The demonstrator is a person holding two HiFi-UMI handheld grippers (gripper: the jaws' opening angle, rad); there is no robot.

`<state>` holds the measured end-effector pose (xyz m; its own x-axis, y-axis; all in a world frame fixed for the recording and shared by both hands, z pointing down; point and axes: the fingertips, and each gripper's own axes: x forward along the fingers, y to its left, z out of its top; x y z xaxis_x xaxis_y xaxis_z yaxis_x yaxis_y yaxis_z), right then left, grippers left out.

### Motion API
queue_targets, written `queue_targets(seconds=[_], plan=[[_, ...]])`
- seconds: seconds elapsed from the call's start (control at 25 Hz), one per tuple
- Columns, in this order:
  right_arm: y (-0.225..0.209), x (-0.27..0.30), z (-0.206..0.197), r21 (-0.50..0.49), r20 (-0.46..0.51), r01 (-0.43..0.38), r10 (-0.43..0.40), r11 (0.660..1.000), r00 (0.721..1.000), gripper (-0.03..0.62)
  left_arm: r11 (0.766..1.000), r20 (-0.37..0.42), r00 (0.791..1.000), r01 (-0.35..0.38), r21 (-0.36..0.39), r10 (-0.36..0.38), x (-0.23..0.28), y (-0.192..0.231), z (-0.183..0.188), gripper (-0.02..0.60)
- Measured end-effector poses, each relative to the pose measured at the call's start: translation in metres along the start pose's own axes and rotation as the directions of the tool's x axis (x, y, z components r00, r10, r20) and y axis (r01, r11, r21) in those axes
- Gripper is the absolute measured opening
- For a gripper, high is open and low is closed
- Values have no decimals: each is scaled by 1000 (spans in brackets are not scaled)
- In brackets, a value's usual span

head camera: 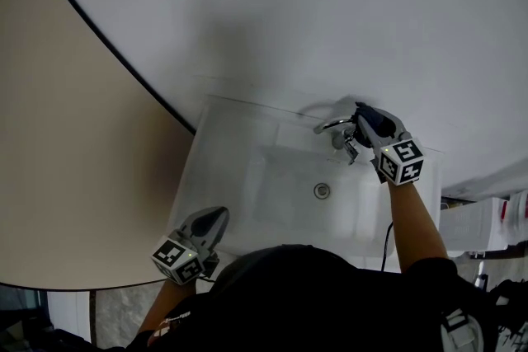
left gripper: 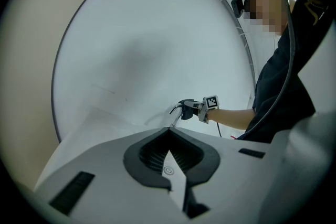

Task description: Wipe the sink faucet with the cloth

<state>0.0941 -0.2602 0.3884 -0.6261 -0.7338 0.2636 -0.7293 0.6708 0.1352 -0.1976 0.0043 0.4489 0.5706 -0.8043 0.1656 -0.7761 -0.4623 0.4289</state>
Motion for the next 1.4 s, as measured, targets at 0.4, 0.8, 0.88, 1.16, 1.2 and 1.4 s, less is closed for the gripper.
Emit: queue_targets(seconds=[0.4,0.8,0.88,1.16,1.2,1.4], plan=[[-16,14,-161,290,-363,0,110,957,925,107,1000,-30,999,-26,-14,26,-4,8,-8,0],[47,-31,-230,570,-298,-48,261,820,918,106,999,-89,995,-39,-14,38,10,1,-9,0],[49,-19,-232,582,-293,-40,255,812,922,106,1000,-99,995,-24,-11,23,19,-3,-8,0],[44,3,-247,771,-208,14,232,636,950,106,1000,-140,990,15,-2,-15,41,-23,-16,0],[43,1,-244,777,-200,12,228,630,953,106,1000,-141,990,16,1,-16,42,-24,-16,0],[-3,-41,-206,751,-87,-15,121,661,989,104,1000,-136,991,-6,15,8,36,-21,-9,0]])
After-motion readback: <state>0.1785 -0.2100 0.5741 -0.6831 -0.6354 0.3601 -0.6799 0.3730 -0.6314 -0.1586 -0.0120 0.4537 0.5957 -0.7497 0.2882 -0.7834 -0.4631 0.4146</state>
